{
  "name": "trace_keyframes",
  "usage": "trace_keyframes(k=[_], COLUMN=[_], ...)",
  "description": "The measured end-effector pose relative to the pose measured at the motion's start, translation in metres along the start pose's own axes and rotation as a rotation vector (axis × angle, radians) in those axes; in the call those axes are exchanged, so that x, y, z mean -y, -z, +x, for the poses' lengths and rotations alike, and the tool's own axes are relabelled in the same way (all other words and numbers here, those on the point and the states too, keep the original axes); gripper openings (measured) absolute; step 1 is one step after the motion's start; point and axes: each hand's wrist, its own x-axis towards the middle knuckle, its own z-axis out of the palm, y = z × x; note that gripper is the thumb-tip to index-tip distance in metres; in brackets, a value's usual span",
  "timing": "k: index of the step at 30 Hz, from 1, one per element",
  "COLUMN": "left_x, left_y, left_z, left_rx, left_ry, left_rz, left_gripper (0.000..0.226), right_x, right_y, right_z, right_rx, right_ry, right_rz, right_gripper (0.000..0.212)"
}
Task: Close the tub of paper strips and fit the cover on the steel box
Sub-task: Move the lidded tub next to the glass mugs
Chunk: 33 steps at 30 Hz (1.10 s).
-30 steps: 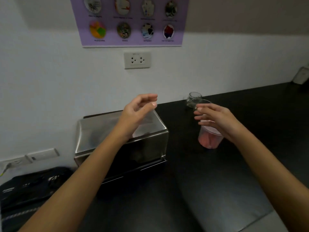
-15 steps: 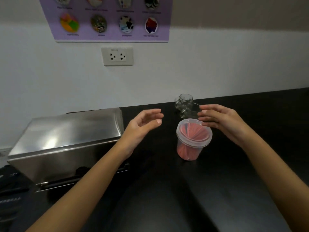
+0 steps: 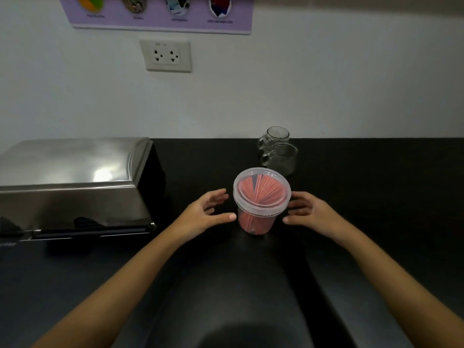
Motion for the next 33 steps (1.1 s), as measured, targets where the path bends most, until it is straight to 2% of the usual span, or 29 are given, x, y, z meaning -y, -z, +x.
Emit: trace_keyframes(k=[4,7,14,27,33], left_x=[-0.002,-0.005,0.000,-0.002,-0.002], left_y=[-0.013,-0.020,-0.007,0.019,0.021], left_z=[0.012,0.021,0.037,0.093,0.120], left_rx=[0.075,0.071,-0.004,-0.163,-0.281], left_ry=[0.005,-0.006,-0.011,0.047,0.048], left_rz=[0.072,0.085,0.054,-0.037,-0.053], left_gripper=[0.094,0.092,0.077,0.077,0.067], right_x=[-0.007,-0.009,-0.002,0.025,0.033], right_y=[-0.019,-0.029,-0.040,-0.053,-0.057], right_z=[0.012,0.018,0.043,0.111,0.143], right_rx=[0.055,0.073,0.068,-0.080,-0.160], right_ry=[0.025,0.108,0.150,0.194,0.218], right_rz=[0.000,0.001,0.010,0.002,0.094], right_gripper=[0.088,0.092,0.089,0.085,0.078])
